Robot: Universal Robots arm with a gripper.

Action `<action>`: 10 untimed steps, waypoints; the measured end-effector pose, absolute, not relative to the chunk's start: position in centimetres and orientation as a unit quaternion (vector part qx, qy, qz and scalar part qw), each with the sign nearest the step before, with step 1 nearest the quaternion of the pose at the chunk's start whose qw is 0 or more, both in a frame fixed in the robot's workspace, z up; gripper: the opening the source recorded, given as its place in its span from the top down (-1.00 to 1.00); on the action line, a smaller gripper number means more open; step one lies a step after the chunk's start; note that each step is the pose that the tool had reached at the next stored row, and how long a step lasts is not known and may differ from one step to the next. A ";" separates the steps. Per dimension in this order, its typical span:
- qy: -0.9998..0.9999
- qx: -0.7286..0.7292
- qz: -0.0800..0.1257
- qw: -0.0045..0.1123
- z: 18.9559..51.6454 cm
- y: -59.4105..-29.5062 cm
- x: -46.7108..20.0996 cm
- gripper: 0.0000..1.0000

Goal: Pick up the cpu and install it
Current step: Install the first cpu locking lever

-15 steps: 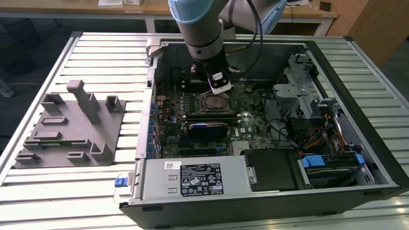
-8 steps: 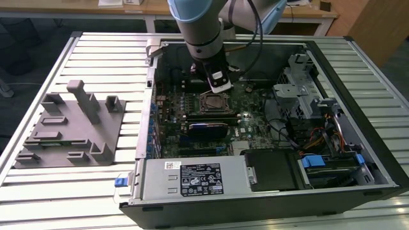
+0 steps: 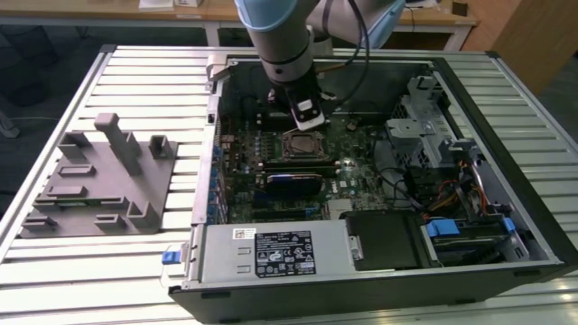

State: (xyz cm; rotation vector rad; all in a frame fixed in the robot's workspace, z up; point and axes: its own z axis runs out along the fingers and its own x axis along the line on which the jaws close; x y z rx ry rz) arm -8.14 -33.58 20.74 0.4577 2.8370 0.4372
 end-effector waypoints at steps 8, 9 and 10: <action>0.970 0.156 0.146 0.119 19.9 -33.4 -8.2 0.79; 0.970 0.156 0.144 0.119 19.8 -33.4 -8.2 0.79; 0.970 0.155 0.142 0.120 19.7 -33.4 -8.2 0.79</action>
